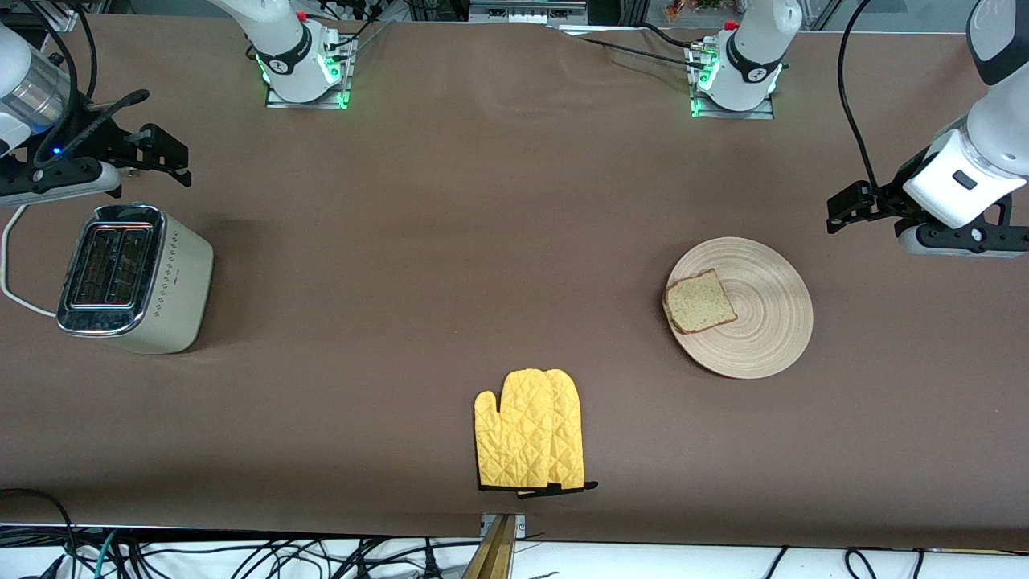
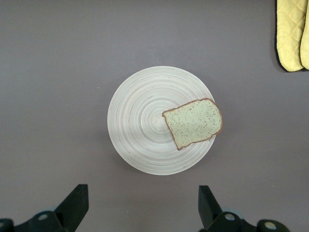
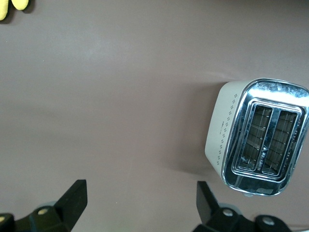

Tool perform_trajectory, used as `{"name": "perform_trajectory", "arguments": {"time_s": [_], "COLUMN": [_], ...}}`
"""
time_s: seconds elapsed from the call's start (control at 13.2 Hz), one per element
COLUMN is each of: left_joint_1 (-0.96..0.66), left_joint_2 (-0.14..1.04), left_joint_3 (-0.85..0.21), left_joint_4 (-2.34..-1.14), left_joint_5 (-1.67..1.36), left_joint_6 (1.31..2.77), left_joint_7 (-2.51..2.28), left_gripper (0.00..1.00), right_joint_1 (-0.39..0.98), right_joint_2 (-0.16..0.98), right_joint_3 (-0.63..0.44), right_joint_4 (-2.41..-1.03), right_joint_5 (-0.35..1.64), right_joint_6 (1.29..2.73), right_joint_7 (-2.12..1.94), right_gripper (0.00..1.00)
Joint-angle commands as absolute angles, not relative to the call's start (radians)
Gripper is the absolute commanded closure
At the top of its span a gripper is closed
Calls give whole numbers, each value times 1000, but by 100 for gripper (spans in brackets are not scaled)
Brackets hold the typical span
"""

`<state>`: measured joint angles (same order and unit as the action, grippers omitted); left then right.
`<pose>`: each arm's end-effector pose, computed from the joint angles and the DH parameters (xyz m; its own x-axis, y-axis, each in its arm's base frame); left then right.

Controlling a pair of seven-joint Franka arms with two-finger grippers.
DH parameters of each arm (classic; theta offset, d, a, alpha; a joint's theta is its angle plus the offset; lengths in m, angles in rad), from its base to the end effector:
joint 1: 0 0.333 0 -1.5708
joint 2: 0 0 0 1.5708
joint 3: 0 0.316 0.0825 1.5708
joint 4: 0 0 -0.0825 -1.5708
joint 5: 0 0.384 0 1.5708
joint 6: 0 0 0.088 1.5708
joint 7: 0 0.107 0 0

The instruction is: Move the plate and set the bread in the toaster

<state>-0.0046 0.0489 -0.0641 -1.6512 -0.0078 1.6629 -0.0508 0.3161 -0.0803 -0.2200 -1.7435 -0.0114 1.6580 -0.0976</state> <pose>0.5719 -0.0393 0.5667 0.9991 -0.0172 -0.0376 -0.0169 -0.9998 0.0090 0.5329 0.0460 0.5928 0.9809 0.1943 -0.0065 0.1942 -0.9809 -0.0068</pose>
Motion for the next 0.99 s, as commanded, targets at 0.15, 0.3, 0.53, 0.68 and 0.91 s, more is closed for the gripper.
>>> {"name": "perform_trajectory", "arguments": {"time_s": [0.15, 0.3, 0.53, 0.68, 0.91], "left_joint_1": [-6, -6, -6, -6, -6], "left_joint_2": [60, 60, 60, 60, 60], "left_joint_3": [-64, -64, -64, -64, -64], "left_joint_4": [-1623, -1623, -1623, -1623, -1623], "left_joint_5": [14, 14, 14, 14, 14], "left_joint_6": [1634, 1632, 1632, 1632, 1631], "left_joint_7": [-60, -60, -60, -60, -60], "left_gripper": [0, 0, 0, 0, 0], "right_joint_1": [314, 314, 314, 313, 313], "right_joint_2": [-80, -78, -72, -74, -77], "right_joint_3": [-216, -216, -222, -222, -222], "right_joint_4": [-1733, -1733, -1735, -1736, -1740], "right_joint_5": [-15, -15, -8, -8, -8], "right_joint_6": [1658, 1658, 1664, 1663, 1661], "right_joint_7": [-86, -100, -136, -140, -140], "right_gripper": [0, 0, 0, 0, 0]}}
